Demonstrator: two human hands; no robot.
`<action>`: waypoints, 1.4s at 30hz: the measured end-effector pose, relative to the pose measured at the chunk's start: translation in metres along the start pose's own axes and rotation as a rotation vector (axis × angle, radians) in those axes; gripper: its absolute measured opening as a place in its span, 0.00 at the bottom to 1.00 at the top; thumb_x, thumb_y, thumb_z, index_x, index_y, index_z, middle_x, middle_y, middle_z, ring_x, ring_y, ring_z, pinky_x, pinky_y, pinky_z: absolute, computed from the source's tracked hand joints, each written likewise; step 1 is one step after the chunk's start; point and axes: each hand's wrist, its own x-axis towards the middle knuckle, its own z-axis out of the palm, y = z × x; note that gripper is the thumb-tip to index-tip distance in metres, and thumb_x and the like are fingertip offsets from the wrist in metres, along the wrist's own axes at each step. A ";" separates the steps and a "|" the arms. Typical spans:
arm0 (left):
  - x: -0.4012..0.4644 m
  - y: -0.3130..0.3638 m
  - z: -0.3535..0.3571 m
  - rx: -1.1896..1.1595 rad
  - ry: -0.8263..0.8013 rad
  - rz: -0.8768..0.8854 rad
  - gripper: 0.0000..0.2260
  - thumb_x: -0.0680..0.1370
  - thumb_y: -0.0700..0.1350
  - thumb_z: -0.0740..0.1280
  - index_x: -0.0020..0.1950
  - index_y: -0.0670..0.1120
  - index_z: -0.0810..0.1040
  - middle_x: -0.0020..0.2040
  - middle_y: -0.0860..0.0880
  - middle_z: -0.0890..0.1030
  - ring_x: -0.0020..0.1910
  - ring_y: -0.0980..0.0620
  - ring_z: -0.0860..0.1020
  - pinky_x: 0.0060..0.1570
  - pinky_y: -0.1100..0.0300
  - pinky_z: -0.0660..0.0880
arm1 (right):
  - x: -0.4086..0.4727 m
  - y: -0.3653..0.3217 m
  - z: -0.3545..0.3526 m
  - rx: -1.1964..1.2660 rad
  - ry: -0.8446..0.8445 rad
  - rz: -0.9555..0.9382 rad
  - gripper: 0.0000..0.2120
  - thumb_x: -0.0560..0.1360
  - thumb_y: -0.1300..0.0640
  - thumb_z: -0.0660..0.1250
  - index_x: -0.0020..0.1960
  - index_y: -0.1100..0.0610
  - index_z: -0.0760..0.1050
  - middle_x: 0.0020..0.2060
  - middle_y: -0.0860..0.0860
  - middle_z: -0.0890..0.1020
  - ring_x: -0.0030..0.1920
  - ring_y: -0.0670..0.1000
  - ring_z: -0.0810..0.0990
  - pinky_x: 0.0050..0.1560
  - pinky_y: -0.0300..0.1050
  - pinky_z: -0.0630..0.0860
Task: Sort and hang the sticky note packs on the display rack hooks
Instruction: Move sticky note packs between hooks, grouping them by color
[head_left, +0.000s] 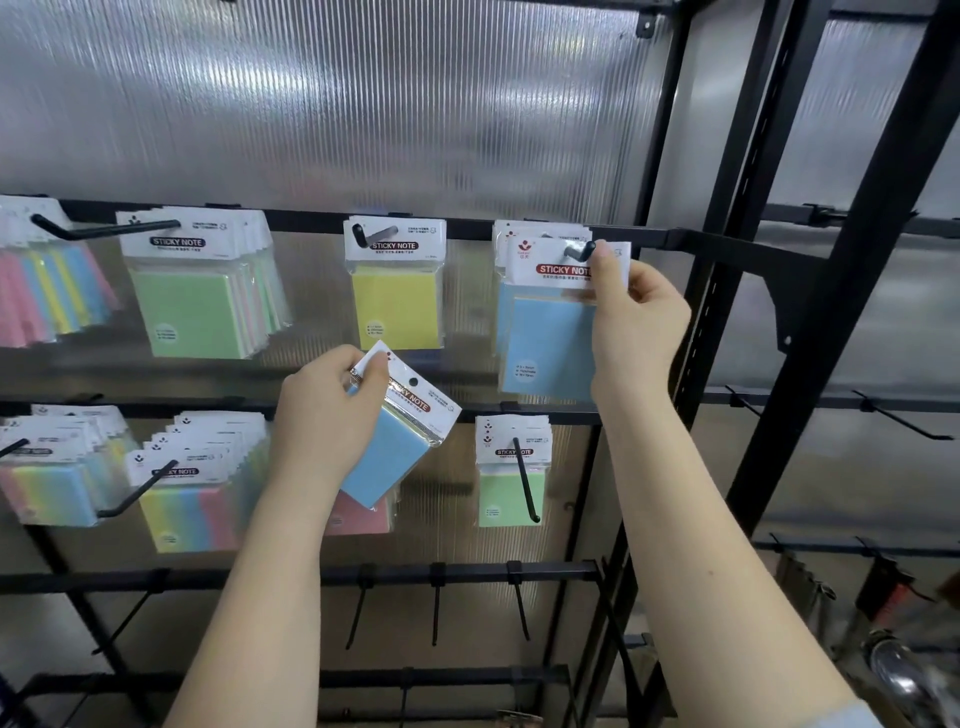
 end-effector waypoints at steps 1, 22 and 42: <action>0.000 0.000 0.000 0.002 0.001 0.004 0.16 0.79 0.50 0.61 0.36 0.42 0.70 0.31 0.53 0.76 0.29 0.58 0.72 0.27 0.61 0.63 | 0.004 0.003 0.004 -0.013 0.005 0.015 0.11 0.76 0.51 0.68 0.36 0.53 0.77 0.30 0.43 0.78 0.28 0.37 0.72 0.31 0.29 0.68; -0.001 0.009 -0.004 -0.214 -0.065 0.085 0.16 0.77 0.54 0.65 0.38 0.42 0.77 0.33 0.44 0.81 0.35 0.40 0.75 0.32 0.59 0.64 | 0.050 0.032 0.033 -0.086 0.172 0.012 0.05 0.75 0.55 0.70 0.48 0.54 0.75 0.43 0.45 0.79 0.43 0.43 0.76 0.38 0.26 0.70; -0.018 0.081 0.014 -0.603 0.016 0.367 0.16 0.76 0.50 0.67 0.41 0.37 0.77 0.38 0.37 0.81 0.36 0.42 0.80 0.35 0.48 0.74 | -0.053 0.124 -0.088 -0.745 -0.407 0.226 0.15 0.78 0.55 0.63 0.62 0.58 0.77 0.53 0.50 0.82 0.51 0.46 0.77 0.48 0.37 0.68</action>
